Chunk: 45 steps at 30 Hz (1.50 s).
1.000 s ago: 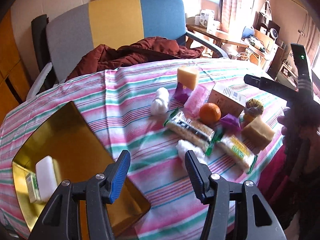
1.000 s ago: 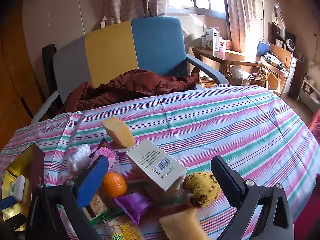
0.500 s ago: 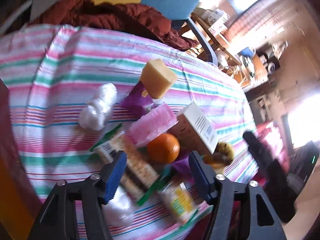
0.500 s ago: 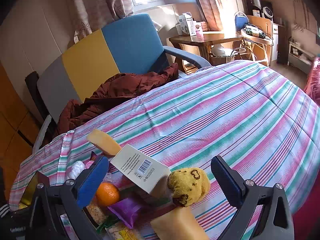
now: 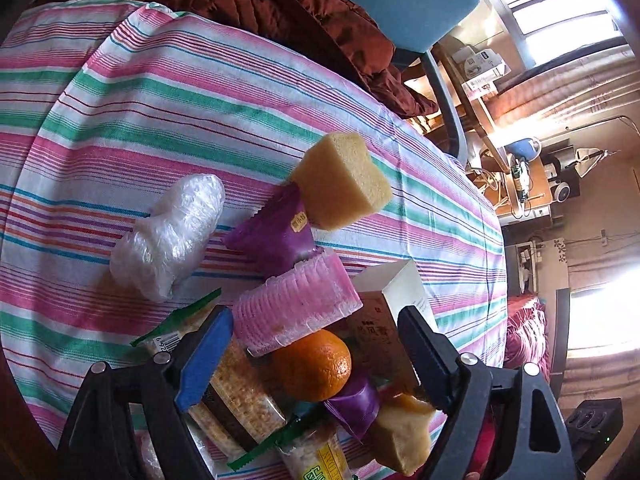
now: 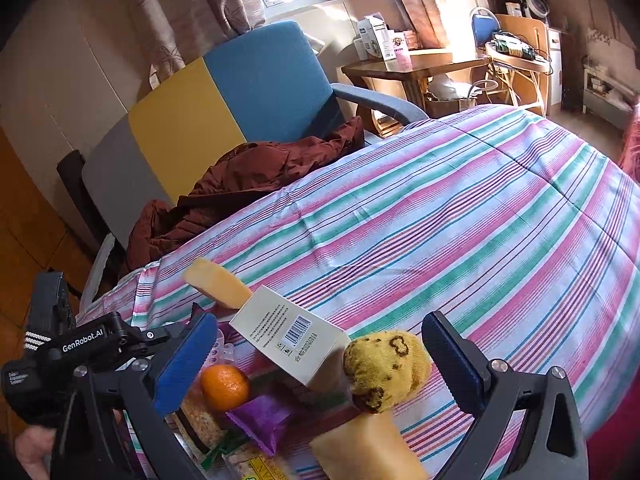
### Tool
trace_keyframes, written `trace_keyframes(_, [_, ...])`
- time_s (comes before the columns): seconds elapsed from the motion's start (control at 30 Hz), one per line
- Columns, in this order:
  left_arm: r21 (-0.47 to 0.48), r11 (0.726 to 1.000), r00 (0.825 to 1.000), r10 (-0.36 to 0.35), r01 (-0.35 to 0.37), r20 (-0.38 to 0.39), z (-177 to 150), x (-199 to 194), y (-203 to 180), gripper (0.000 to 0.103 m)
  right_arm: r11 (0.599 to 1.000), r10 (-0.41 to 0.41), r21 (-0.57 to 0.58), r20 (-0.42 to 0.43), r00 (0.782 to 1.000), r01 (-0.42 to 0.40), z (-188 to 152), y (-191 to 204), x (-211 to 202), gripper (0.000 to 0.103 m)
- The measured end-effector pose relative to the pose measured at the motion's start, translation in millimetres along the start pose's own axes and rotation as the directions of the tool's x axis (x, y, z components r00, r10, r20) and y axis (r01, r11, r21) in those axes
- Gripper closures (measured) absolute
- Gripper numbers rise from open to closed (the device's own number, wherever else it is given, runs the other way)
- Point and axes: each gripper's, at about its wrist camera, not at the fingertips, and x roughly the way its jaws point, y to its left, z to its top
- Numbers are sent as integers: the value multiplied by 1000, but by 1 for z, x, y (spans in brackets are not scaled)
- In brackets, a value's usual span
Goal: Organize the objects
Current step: 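Grasp the pink plastic container with the left tool, then lift pink container with left tool while right tool grasps white barcode box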
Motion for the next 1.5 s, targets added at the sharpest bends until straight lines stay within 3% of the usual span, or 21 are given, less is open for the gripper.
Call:
trace_keyframes(0.17, [11,1000,999,23,-24,28,-1,-10,4,17,1000,9,18,3,1000,-9,1,-3,-1,0])
trace_keyframes(0.33, [166,983,997,78,-80,17,-6,-7,-12,16,1000,10,24,-4,1000,-10,1,-3,1,0])
trace_keyframes(0.43, [275,952,991,131,-131,17,-11,4,-27,16,1000,5,19,-5,1000,-5,1,-3,1,0])
trace_keyframes(0.47, [299,942,988,153,-155,30,-11,7,-31,19,1000,4,19,-8,1000,-4,1,-3,1,0])
trace_keyframes(0.53, [310,937,987,157,-161,36,-8,13,-31,36,1000,2,17,-14,1000,-2,0,-2,3,0])
trace_keyframes(0.57, [312,933,984,172,-176,42,-6,15,-29,53,1000,0,15,-14,1000,0,0,-2,3,0])
trace_keyframes(0.6, [316,932,984,172,-176,39,-4,16,-26,60,1000,-2,12,-14,1000,2,0,-2,3,0])
trace_keyframes(0.67, [318,936,989,148,-149,26,-4,15,-19,66,1000,-7,10,-16,1000,8,-1,-2,4,0])
trace_keyframes(0.9, [354,931,994,60,-91,96,-17,-21,-13,67,1000,-19,-4,-13,1000,19,0,0,7,0])
trace_keyframes(1.17, [408,909,982,9,-87,190,-48,-75,-6,67,999,-39,-32,-23,999,38,0,2,10,0])
trace_keyframes(1.3, [440,890,971,9,-116,239,-69,-98,2,67,990,-74,-124,-29,997,70,-5,17,16,0])
trace_keyframes(1.5, [457,880,959,-5,-131,283,-95,-128,19,67,944,-128,-311,-28,991,113,-19,47,26,0])
